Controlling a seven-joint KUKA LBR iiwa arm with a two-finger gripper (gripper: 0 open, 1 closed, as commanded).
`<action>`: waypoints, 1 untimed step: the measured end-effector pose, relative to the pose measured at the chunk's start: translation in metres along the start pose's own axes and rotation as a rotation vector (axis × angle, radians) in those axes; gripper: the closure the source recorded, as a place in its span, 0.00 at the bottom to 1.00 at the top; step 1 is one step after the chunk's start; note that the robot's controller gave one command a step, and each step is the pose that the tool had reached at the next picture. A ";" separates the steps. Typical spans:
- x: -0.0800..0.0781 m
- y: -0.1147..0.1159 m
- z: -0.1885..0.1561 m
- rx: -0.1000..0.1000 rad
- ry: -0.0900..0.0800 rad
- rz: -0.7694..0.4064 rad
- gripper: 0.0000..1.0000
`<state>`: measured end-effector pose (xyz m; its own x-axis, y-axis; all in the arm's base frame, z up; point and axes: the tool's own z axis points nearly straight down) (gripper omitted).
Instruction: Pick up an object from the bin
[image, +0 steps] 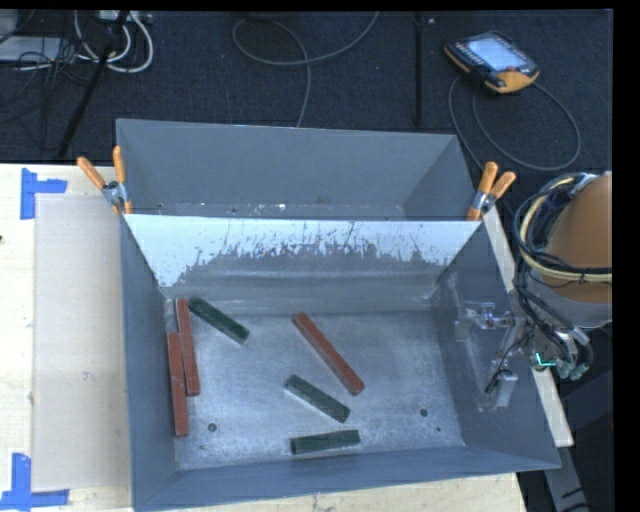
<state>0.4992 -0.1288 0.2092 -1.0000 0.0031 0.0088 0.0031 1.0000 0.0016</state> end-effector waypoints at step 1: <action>-0.002 0.001 -0.004 0.001 -0.008 -0.004 0.00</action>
Offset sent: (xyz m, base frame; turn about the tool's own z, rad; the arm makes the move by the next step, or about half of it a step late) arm -0.0242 0.1033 -0.0678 -0.1294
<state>0.5010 -0.1282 0.2132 -1.0000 -0.0005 0.0013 -0.0005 1.0000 0.0002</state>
